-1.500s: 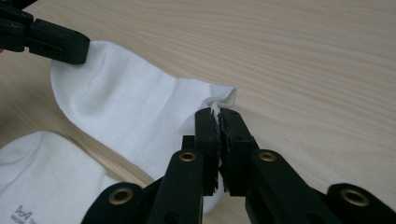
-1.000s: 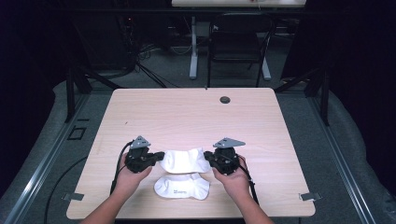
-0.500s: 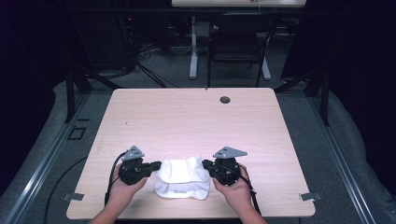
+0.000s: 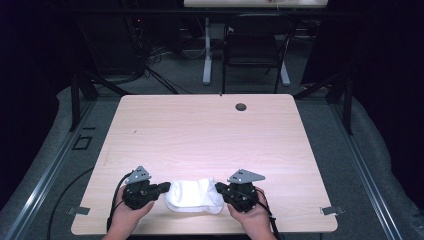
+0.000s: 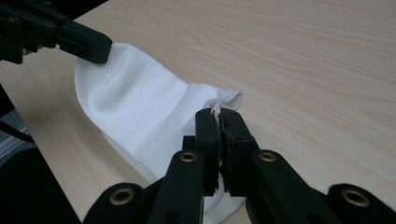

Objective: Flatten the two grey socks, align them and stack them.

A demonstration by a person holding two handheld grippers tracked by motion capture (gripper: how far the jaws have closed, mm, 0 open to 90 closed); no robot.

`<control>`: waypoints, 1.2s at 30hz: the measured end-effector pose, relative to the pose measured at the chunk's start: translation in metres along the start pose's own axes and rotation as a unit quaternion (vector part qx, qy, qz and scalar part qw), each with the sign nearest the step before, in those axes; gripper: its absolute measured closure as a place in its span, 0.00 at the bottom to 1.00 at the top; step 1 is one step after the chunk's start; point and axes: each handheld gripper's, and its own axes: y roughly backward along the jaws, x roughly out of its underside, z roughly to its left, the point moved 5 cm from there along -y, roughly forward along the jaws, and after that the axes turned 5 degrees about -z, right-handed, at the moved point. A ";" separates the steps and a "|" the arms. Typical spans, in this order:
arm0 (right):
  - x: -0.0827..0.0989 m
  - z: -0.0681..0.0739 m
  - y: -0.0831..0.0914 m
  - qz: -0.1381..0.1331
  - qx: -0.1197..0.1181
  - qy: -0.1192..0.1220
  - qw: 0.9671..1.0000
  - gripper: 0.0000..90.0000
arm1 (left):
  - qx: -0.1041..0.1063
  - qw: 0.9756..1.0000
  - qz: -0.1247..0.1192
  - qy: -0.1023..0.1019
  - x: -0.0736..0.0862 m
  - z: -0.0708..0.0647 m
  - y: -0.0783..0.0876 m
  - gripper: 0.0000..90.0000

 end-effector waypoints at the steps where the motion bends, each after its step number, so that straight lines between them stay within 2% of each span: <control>1: 0.000 0.001 0.000 -0.004 0.001 0.001 1.000 0.96 | -0.002 1.000 -0.002 0.002 0.001 -0.001 0.000 0.99; 4: 0.004 0.001 0.000 0.000 0.003 0.006 1.000 0.96 | -0.002 1.000 -0.004 0.005 0.003 0.000 -0.001 0.99; 6: 0.006 0.000 -0.002 0.003 0.002 0.004 1.000 0.96 | -0.006 1.000 0.003 -0.004 0.005 0.001 -0.002 0.99; 8: 0.009 -0.001 -0.003 0.007 0.001 -0.004 1.000 0.96 | -0.008 1.000 0.010 -0.004 0.008 0.002 -0.003 0.99; 16: 0.016 -0.002 -0.005 0.017 -0.002 -0.007 1.000 0.96 | -0.005 1.000 0.018 -0.007 0.013 0.002 -0.008 0.99; 30: 0.024 -0.006 -0.010 0.031 0.004 -0.005 1.000 0.96 | -0.010 0.999 0.031 -0.009 0.020 0.005 -0.017 0.99; 36: 0.028 -0.010 -0.013 0.035 0.008 -0.009 0.999 0.96 | -0.013 0.999 0.040 -0.016 0.023 0.005 -0.022 0.99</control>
